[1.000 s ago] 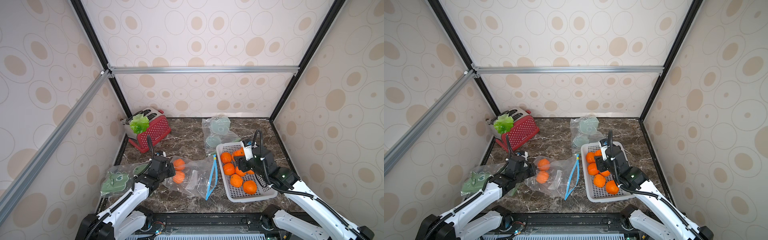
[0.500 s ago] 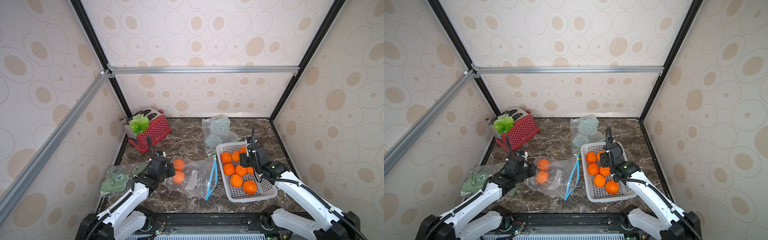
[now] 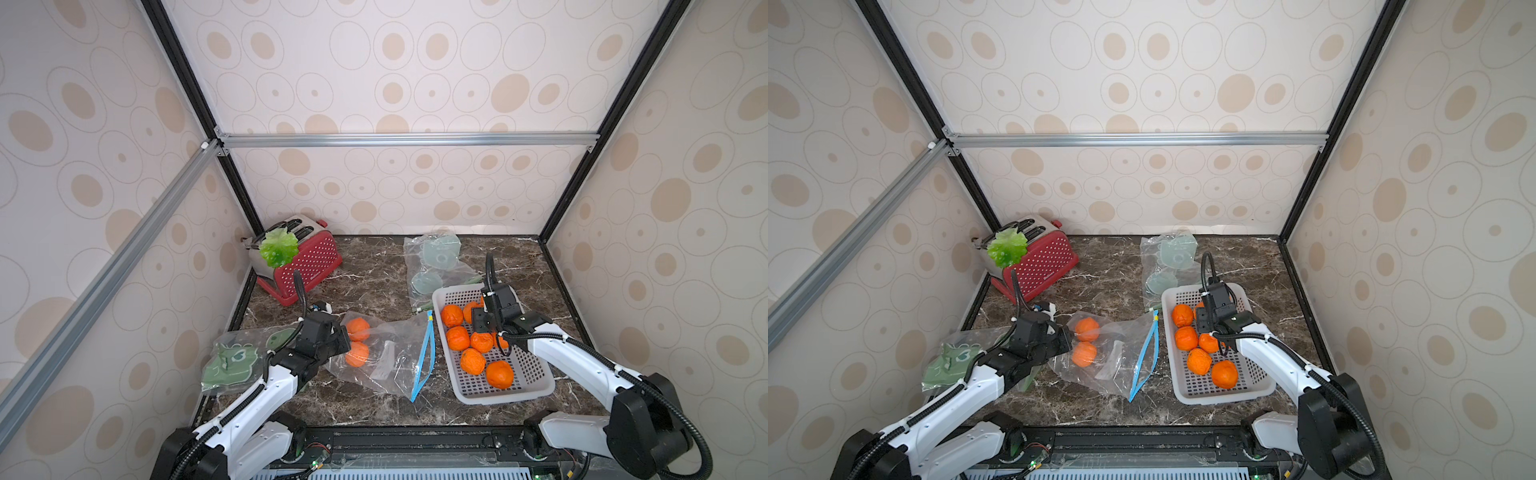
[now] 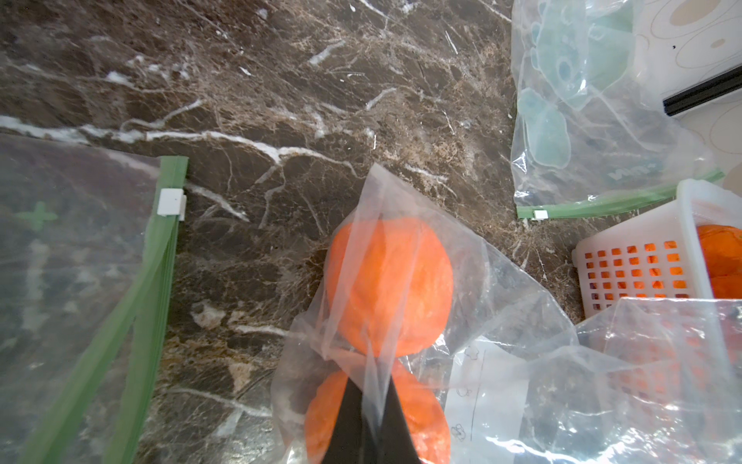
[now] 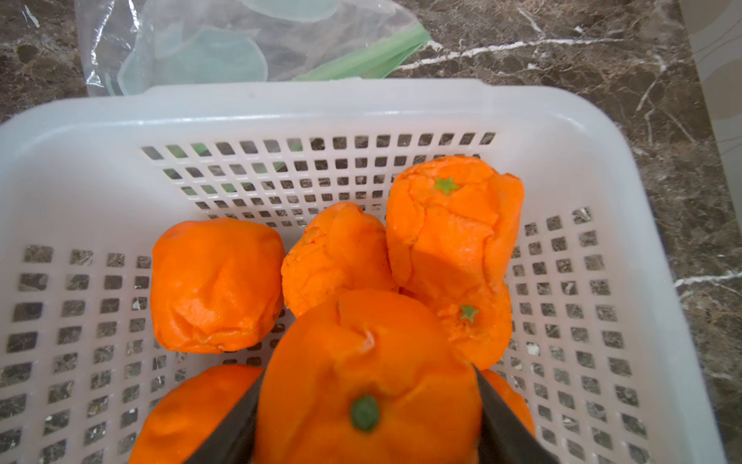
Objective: Open the zip-top bag and take out the orange
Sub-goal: Place the orange in the basket.
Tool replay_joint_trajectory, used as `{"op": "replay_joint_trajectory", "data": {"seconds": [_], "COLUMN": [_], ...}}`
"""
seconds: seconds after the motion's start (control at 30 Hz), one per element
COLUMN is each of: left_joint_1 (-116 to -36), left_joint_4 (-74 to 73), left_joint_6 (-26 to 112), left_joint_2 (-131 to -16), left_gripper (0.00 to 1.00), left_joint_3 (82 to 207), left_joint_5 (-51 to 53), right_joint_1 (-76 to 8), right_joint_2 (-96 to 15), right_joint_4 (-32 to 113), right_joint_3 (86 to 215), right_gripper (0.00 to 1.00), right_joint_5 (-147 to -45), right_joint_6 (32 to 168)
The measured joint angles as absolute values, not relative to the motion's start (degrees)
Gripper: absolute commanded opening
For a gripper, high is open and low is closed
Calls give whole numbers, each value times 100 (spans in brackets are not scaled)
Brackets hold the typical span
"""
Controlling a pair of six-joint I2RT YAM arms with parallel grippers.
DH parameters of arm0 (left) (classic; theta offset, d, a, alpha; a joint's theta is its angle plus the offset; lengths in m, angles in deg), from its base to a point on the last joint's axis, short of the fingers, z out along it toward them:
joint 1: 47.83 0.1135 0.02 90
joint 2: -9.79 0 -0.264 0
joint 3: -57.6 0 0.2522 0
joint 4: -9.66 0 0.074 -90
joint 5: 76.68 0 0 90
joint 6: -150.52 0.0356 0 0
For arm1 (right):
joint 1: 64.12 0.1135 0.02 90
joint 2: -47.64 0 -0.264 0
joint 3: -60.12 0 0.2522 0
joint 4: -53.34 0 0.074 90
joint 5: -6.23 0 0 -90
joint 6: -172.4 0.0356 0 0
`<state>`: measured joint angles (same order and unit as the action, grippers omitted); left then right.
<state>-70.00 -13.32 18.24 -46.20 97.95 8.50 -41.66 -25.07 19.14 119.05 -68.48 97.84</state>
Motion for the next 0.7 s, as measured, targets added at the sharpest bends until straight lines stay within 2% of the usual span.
{"op": "replay_joint_trajectory", "data": {"seconds": [0.1,0.33,0.5,0.6,0.7], "left_joint_1": [-7000,-7000,-7000,-7000,-7000], "left_joint_4": [-1332,-1316,-1279,-1275,-1268], "left_joint_6": [1824,1824,1824,1824,1824], "left_joint_2": [-4620,-4659,-4703,-4731,-4773], "left_gripper": [0,0,0,0,0], "left_joint_3": [9795,9784,9784,9784,9784], "left_joint_5": [850,850,850,850,850], "right_joint_1": [-4168,-4168,-4168,-4168,-4098], "right_joint_2": [-2511,-2109,-1407,-911,-594], "right_joint_4": [1887,1671,1522,1719,2045], "right_joint_3": [11907,11909,11957,11874,11704], "right_gripper": [75,78,70,66,54], "right_joint_5": [-6975,-7117,-7351,-7944,-8807], "right_joint_6": [9767,9729,9659,9609,9579]}}
